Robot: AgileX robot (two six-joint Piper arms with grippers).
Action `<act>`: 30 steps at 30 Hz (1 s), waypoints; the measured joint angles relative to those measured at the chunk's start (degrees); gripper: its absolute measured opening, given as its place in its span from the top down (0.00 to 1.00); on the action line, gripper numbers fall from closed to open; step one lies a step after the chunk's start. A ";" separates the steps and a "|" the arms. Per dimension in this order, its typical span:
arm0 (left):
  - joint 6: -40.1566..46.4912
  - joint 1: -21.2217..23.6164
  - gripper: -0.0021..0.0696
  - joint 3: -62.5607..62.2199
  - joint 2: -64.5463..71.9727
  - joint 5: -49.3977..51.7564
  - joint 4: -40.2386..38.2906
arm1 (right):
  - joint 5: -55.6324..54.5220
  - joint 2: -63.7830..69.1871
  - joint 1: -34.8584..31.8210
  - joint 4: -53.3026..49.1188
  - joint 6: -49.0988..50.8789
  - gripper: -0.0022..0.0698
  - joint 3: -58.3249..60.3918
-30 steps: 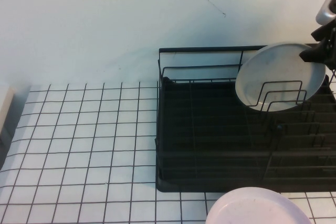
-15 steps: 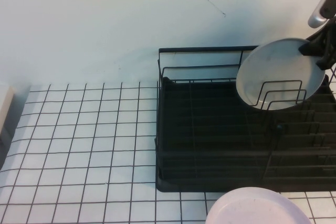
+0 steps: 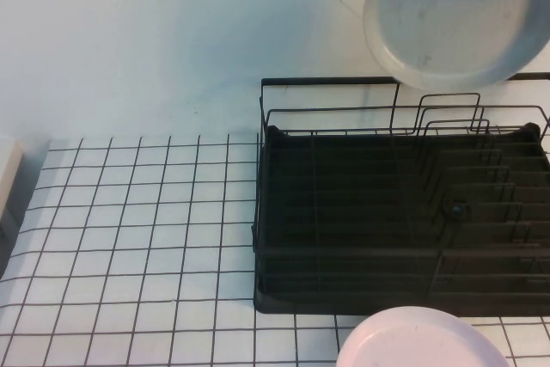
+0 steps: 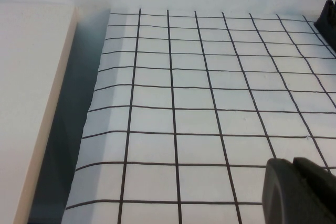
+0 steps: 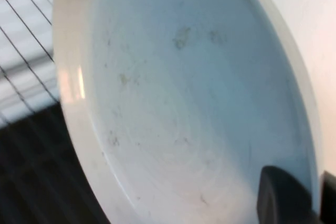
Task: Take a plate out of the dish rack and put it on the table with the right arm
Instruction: Place the plate from the table
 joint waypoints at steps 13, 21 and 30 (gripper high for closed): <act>0.00 0.00 0.98 0.00 0.00 0.00 0.00 | 15.96 -31.75 0.00 -10.73 25.90 0.87 21.16; 0.00 0.00 0.98 0.00 0.00 0.00 0.00 | 16.41 -48.15 0.00 -2.31 28.81 0.87 52.06; 0.00 0.00 0.98 0.00 0.00 0.00 0.00 | 13.13 -48.90 0.00 -1.91 27.18 0.87 67.60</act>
